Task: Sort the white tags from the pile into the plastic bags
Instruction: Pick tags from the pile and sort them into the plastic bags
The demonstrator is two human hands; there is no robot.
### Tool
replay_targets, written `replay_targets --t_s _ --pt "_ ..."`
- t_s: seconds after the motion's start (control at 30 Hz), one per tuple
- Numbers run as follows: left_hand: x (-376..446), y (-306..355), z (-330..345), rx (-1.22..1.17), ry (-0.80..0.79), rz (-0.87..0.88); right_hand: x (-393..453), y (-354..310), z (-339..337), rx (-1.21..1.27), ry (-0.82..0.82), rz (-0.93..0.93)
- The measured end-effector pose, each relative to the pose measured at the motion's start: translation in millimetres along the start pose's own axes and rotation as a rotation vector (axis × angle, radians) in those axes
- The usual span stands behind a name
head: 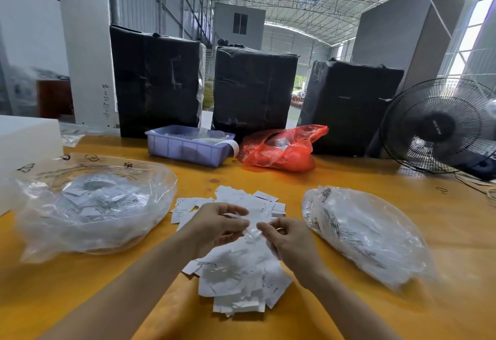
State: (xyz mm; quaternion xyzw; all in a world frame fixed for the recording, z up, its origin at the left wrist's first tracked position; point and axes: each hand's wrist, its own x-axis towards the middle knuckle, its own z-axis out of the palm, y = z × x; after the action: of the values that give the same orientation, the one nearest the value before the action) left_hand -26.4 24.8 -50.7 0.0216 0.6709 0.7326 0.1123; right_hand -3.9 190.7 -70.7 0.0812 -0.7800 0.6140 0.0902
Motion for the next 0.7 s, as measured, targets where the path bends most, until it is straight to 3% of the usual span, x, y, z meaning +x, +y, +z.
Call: replay_targets --t_s 0.13,0.2,0.3,0.37,0.43,0.6,0.67,0.7 --pt "4 -3 0 -0.072 0.139 0.033 5 -10 -15 0.13 0.008 0.033" --pt "6 -2 -4 -0.119 0.185 0.048 14 -16 -38 0.164 0.179 -0.018" --pt "9 -2 -8 -0.12 0.202 0.042 24 -11 -88 -0.275 0.577 -0.207" --pt "10 -3 -8 -0.087 0.197 0.025 27 3 -118 -0.627 0.719 -0.203" --pt "10 -4 -6 -0.075 0.193 0.012 29 19 -138 -0.8 0.681 -0.069" --pt "10 -3 1 -0.105 0.24 -0.02 28 39 -147 -1.214 0.364 0.268" --pt "9 -1 1 -0.094 0.237 -0.025 26 30 -141 -1.302 0.484 0.212" --pt "8 -1 1 -0.085 0.224 -0.018 26 24 -134 -1.261 0.591 0.071"
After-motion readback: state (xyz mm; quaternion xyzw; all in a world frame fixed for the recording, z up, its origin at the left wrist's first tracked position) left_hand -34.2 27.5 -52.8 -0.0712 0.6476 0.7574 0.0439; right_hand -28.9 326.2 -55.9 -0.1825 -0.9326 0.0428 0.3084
